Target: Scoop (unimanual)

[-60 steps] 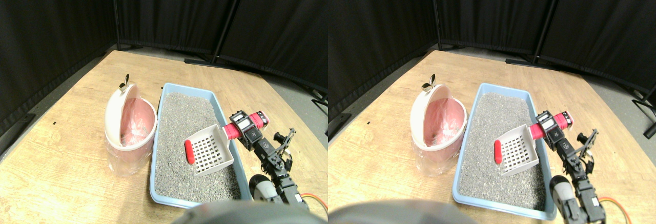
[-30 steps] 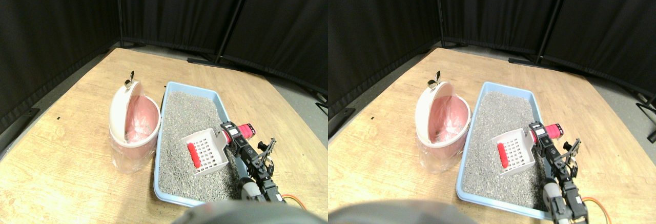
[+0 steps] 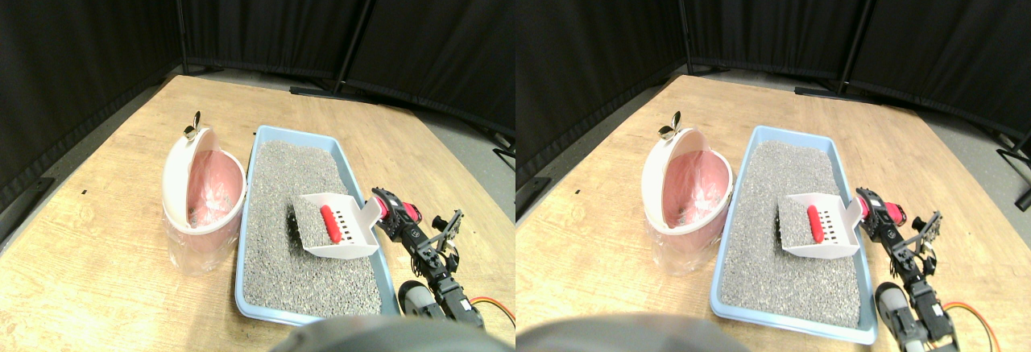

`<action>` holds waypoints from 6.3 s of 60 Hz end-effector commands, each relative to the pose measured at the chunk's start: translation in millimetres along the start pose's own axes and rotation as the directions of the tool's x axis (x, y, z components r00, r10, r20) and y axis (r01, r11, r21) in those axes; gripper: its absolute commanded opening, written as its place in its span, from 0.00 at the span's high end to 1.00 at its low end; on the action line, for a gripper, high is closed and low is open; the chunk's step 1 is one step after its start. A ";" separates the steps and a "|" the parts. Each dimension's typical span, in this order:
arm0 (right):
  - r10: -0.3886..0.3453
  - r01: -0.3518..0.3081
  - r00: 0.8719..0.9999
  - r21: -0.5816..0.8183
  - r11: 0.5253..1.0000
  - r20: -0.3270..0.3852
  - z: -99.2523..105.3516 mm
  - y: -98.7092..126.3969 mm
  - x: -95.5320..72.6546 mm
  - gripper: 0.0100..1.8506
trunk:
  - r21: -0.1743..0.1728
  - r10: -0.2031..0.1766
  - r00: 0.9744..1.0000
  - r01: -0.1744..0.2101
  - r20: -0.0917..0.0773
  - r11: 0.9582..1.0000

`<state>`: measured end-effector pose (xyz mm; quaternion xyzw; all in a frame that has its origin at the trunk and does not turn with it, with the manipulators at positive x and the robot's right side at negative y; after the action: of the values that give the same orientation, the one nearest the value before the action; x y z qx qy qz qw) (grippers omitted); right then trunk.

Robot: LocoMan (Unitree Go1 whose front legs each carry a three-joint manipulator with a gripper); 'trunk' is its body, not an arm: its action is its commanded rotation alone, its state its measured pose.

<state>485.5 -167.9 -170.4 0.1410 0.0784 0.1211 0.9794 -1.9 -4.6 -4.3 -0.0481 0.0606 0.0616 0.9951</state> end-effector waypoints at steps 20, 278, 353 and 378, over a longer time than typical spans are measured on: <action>0.077 -0.102 0.979 0.127 0.987 0.188 42.8 11.1 6.4 0.98 | -0.025 0.020 1.000 -0.020 0.006 0.999; 0.305 -0.290 0.952 -0.276 0.916 0.013 58.4 111.4 65.0 0.98 | -0.152 0.258 0.966 -0.251 0.028 0.956; 0.212 -0.249 0.969 -0.487 0.837 -0.130 64.5 150.3 78.2 0.98 | -0.179 0.280 0.960 -0.271 0.028 0.946; 0.153 -0.197 0.980 -0.571 0.797 -0.125 66.3 158.3 75.8 0.98 | -0.182 0.279 0.960 -0.270 0.025 0.946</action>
<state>536.4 -24.6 -80.0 -0.1703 0.0848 0.2367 0.9528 -3.8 2.5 -3.9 -0.1275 0.0292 0.1965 0.9717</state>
